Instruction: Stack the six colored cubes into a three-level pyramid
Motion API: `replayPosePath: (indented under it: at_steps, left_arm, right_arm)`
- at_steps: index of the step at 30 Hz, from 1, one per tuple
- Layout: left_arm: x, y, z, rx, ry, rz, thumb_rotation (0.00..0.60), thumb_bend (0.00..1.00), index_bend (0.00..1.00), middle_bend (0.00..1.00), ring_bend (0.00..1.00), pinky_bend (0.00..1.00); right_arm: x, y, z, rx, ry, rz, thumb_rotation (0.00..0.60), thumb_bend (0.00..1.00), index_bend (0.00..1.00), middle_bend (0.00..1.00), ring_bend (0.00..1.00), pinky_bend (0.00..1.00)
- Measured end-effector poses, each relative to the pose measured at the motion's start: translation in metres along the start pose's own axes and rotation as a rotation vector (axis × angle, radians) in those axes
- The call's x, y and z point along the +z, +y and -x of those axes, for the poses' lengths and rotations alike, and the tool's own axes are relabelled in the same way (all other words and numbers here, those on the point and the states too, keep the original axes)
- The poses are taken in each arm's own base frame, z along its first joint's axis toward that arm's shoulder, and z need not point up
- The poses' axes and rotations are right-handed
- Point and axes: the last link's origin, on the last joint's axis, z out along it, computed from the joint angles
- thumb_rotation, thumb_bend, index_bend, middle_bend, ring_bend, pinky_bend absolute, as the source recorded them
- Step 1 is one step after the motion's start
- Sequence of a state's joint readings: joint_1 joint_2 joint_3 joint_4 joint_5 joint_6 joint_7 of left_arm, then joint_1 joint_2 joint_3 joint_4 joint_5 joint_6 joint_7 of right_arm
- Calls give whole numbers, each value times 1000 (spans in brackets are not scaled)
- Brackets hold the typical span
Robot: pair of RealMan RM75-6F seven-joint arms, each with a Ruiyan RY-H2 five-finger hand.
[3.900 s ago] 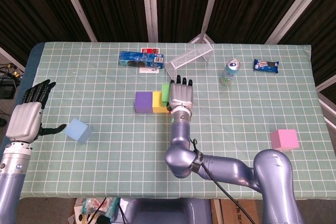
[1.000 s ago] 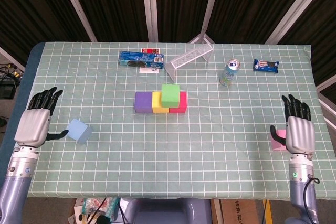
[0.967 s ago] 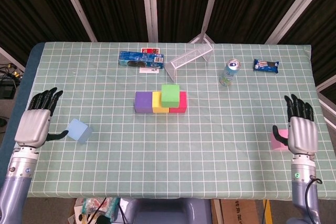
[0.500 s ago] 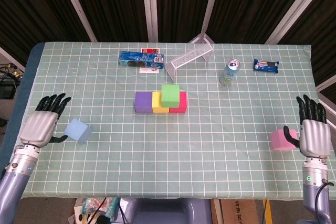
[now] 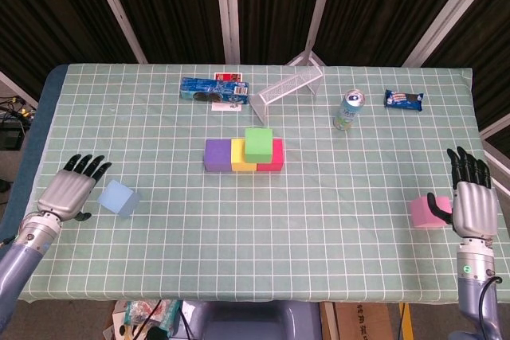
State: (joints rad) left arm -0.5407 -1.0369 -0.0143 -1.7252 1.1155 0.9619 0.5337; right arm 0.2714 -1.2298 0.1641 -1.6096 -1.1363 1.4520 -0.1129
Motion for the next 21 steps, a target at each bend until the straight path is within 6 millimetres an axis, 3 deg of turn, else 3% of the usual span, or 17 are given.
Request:
replayPosePath:
  at_steps: [7,12,21]
  left_arm:
    - [8,-3,16,15,-26,-17,600,0,0,0,0,0]
    - [20,7,13,14,-17,15,600,0,0,4,0,0]
    - [35,24,10,41,-34,80,600,0,0,142,0,0]
  right_arm:
    - [0,0,2,13,-15,10,600,384,0,0,0,0]
    - [0,-1,3,17,-24,10,600,384,0,0,0,0]
    - [-1,-2,1,24,-12,12,600,384,0,0,0,0]
